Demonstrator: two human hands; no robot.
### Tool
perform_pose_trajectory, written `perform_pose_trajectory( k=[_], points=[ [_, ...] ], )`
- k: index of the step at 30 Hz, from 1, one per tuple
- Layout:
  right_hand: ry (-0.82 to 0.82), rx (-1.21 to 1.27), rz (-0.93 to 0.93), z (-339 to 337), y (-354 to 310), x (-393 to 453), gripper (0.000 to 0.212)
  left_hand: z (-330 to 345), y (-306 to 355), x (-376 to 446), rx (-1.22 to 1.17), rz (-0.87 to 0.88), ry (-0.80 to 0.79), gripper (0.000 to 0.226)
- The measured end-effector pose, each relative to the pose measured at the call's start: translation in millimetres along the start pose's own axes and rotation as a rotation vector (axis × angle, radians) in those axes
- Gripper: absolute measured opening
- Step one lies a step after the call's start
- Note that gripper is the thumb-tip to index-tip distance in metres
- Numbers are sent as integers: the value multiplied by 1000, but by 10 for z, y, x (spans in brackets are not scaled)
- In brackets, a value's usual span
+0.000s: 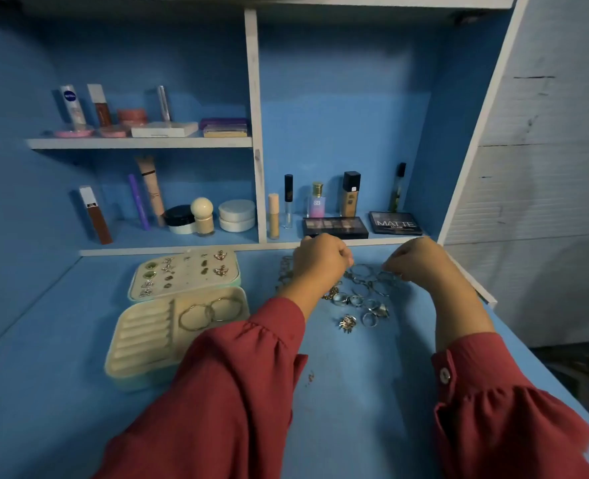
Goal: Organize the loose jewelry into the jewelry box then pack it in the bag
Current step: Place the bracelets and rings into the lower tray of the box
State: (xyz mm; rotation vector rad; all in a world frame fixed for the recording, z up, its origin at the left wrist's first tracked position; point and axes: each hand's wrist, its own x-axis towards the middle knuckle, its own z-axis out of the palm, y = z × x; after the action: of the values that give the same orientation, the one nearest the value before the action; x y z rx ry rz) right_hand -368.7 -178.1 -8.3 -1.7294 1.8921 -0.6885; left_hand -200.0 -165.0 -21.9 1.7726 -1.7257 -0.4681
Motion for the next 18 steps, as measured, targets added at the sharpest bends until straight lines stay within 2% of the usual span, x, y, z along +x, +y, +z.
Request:
perform_pose_trajectory(
  k=[7,11,13,18],
  points=[
    [-121,-131,128,-68,91,-10,35,129,99,167,167,91,-48,16],
    [-162,-152,150,-38,106,3,31,205,119,220,281,91,-52,15],
    [-158,-155,149,-24,106,10,24,237,120,230,292,96,-45,14],
    [-138,-147,151,-3,116,16,24,281,144,218,321,115,-14,16]
  ],
)
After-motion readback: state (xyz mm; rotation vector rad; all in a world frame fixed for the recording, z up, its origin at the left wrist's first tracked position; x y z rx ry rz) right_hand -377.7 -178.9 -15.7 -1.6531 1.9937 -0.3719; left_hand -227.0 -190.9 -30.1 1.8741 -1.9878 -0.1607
